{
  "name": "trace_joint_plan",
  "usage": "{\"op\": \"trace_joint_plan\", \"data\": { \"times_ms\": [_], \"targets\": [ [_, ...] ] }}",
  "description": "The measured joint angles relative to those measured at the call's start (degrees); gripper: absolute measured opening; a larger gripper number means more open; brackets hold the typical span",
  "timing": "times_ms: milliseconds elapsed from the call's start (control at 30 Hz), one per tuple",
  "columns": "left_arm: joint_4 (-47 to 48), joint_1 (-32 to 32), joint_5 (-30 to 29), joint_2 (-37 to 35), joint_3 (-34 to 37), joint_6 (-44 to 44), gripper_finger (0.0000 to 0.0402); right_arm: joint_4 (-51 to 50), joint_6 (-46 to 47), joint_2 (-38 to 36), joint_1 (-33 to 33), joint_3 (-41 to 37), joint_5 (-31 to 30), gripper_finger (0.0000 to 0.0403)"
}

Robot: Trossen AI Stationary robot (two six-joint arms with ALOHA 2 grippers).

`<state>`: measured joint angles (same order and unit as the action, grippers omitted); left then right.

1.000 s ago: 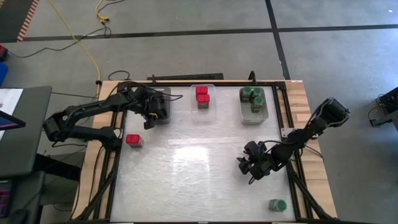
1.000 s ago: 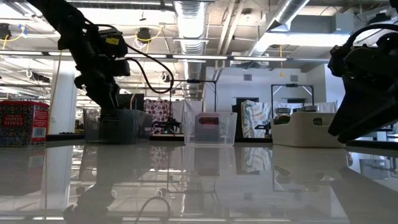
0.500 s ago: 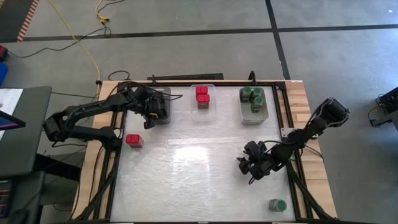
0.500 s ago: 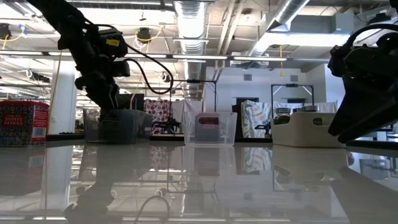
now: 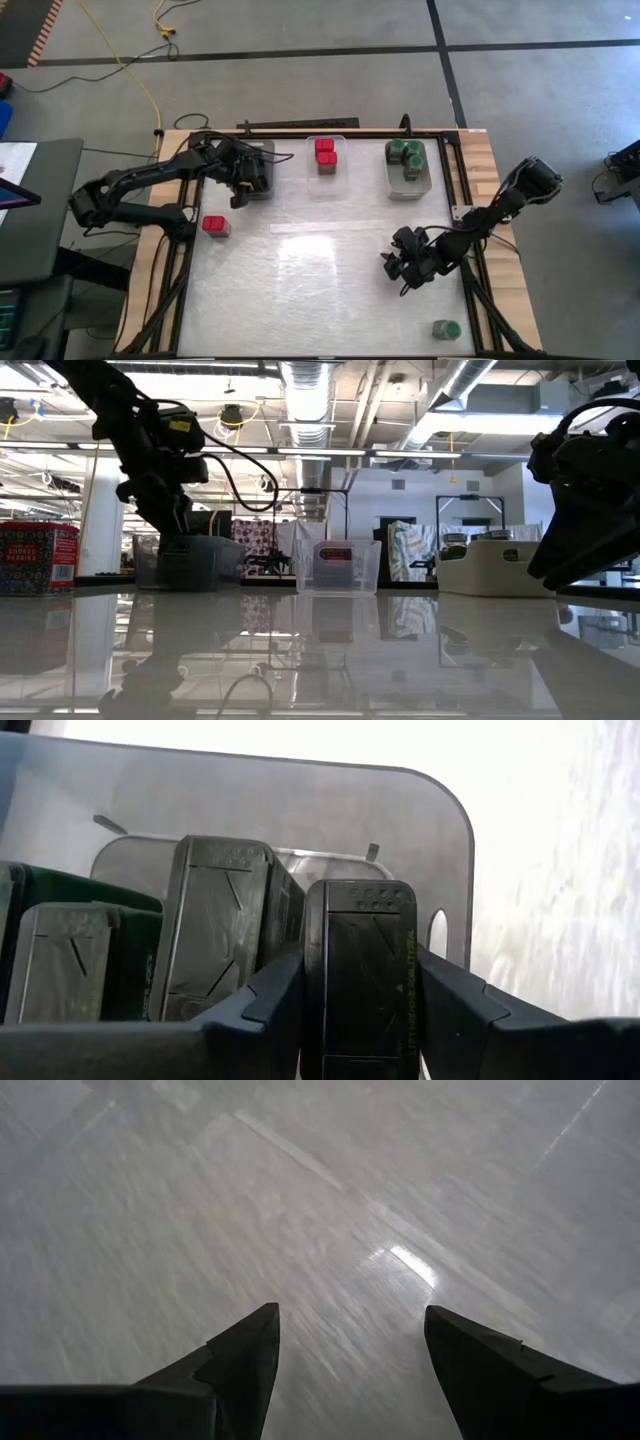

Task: Sort spices by type
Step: Put the black seasoning can into the black bin, then put the green seasoning bottle into the gray bin

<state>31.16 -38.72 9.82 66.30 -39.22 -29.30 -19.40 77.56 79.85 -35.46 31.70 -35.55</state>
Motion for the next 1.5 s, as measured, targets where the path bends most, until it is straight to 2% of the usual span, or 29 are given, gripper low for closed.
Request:
{"op": "trace_joint_plan", "data": {
  "times_ms": [667,967,1167,1333,1500],
  "targets": [
    [-0.1,0.0,0.0,0.0,0.0,0.1,0.0153,0.2,0.0,0.0,0.0,0.0,0.0,0.0276],
    [-0.6,0.0,-0.2,0.0,0.0,0.3,0.0221,0.2,0.0,0.0,0.0,0.0,0.0,0.0276],
    [-0.6,0.0,-0.1,0.0,-2.3,0.6,0.0233,0.2,0.0,0.0,0.0,0.0,0.0,0.0276],
    [3.4,0.1,-0.1,0.0,-5.8,2.4,0.0233,0.2,0.0,0.0,0.0,0.0,0.0,0.0276],
    [11.7,0.2,-0.1,0.0,-9.3,5.3,0.0234,0.2,0.0,0.0,0.0,0.0,0.0,0.0276]
  ]
}}
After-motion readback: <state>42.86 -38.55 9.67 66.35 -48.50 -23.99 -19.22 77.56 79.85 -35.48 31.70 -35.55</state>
